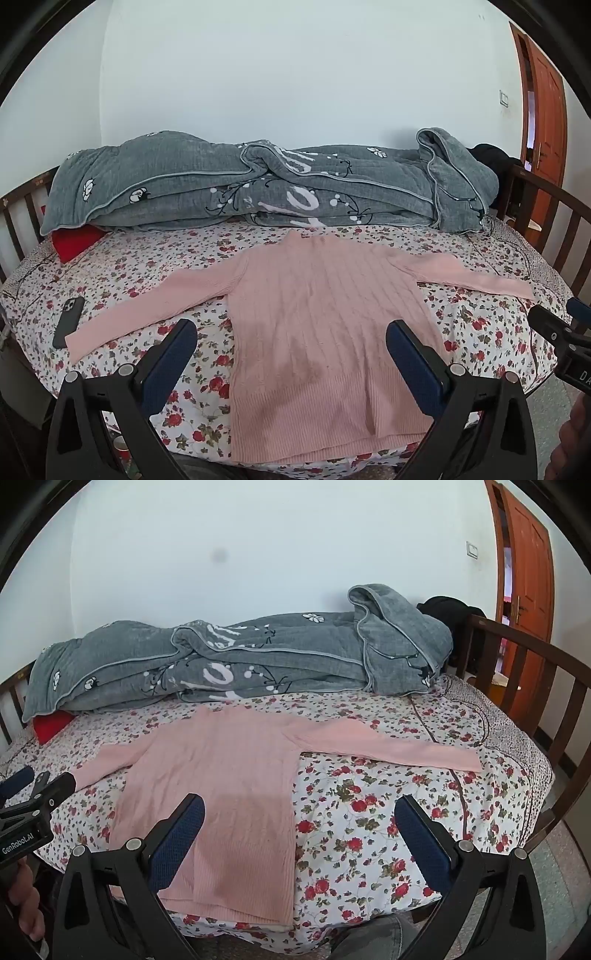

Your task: Fold small clothes

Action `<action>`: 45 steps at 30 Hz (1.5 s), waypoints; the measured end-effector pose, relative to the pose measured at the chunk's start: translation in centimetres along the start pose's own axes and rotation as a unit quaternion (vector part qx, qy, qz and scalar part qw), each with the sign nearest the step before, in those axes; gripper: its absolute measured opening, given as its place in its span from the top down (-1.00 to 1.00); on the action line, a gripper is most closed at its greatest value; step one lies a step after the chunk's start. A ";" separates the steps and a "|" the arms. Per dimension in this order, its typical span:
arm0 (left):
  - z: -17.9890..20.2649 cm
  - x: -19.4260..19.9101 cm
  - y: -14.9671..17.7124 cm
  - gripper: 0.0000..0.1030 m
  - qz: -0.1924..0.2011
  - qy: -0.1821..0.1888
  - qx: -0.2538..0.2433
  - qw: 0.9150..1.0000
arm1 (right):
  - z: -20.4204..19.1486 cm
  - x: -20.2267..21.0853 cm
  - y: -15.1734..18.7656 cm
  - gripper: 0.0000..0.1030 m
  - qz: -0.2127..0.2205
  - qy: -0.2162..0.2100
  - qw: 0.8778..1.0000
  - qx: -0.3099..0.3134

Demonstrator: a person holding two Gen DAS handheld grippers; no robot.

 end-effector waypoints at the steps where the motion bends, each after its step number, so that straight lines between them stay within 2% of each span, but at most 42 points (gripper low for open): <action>1: 0.0 0.0 0.0 -1.00 0.000 0.000 0.000 1.000 | 0.0 0.0 0.0 -0.96 0.000 0.000 1.000 0.001; 37: -0.2 0.4 -0.7 -1.00 -0.001 0.004 0.004 1.000 | -0.7 0.7 -0.3 -0.96 0.015 -0.008 1.000 0.008; 45: -0.4 0.4 -0.9 -1.00 0.012 0.005 0.005 1.000 | -0.9 0.8 -0.4 -0.96 0.017 -0.008 1.000 0.011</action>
Point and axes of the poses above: each gripper's, at about its wrist camera, not at the fingertips, and x roughly against the way its jaws point, z to its right, y to its underside, the point moved 8 cm from there along -x, roughly the way its jaws point, and after that the axes turned 1 degree about -z, right-handed, at the moved point
